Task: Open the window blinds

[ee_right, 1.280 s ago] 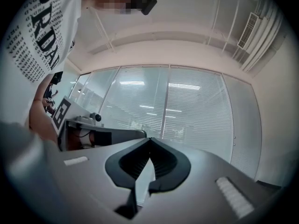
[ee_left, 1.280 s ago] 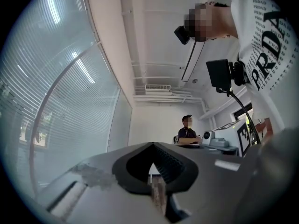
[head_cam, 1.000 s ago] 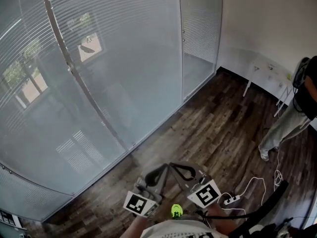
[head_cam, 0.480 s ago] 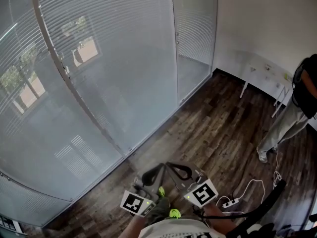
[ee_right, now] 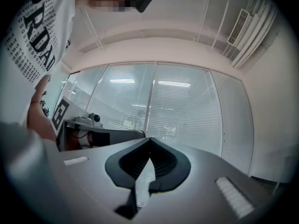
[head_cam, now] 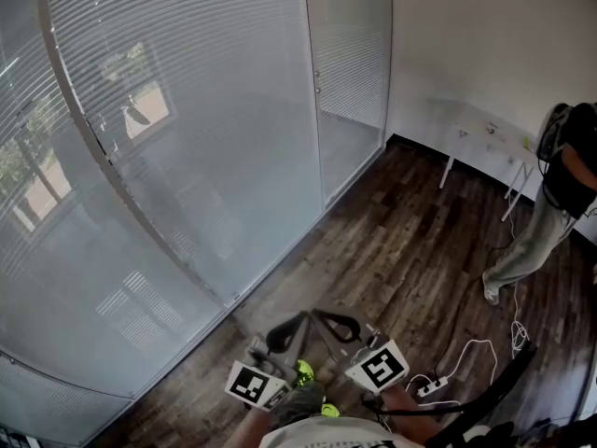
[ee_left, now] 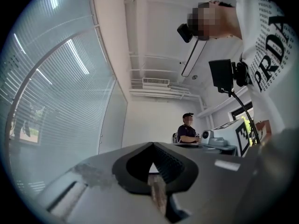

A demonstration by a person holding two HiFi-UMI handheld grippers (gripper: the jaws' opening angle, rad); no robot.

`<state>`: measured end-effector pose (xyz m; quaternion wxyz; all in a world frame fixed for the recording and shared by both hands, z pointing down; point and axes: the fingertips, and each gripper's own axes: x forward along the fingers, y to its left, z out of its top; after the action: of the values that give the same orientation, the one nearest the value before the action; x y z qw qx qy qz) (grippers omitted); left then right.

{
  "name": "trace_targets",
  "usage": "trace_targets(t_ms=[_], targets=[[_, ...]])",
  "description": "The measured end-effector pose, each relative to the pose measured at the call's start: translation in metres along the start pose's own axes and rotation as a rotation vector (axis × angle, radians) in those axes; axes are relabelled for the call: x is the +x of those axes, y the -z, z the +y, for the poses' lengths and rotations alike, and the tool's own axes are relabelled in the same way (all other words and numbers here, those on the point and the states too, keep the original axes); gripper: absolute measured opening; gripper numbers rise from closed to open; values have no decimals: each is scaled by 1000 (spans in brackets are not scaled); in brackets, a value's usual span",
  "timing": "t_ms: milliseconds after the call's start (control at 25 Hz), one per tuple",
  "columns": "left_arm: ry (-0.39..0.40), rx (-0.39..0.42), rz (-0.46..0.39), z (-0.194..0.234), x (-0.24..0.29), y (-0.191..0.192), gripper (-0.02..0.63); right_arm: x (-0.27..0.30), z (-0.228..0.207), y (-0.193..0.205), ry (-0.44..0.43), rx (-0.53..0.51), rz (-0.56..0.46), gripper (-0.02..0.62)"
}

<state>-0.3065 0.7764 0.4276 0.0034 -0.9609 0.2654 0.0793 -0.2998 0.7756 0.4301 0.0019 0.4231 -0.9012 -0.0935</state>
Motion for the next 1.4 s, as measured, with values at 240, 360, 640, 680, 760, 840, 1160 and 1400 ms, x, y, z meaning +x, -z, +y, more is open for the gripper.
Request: trace_targets(t_ms=[240,360,640,680,760,840,1160,1400], targets=[[1,-2,-15,25,13,7,-8,20,-14,13,-12,-18,28,8],[-1,-14,-33,47,22,7,-8,39,-26,15,-19,-26,41,8],[-17,-42,-109,117,44,-3,-8,107,-59,17,-43,-53,54,8],[-22,-54,-125,130,47,-10,-8,120,-63,16,-46,-62,58,8],[-24,-56,-138,163,52,-16,-8,152,-73,17,-48,-75,61,8],[-15,-24,-126,200,56,-8,-8,187,-82,25,-47,-76,57,7],[-9,44,-121,258,86,-22,-8,241,-121,18,-26,-106,79,8],[-32,-2,-149,284,100,-14,-8,266,-135,35,-7,-119,65,8]])
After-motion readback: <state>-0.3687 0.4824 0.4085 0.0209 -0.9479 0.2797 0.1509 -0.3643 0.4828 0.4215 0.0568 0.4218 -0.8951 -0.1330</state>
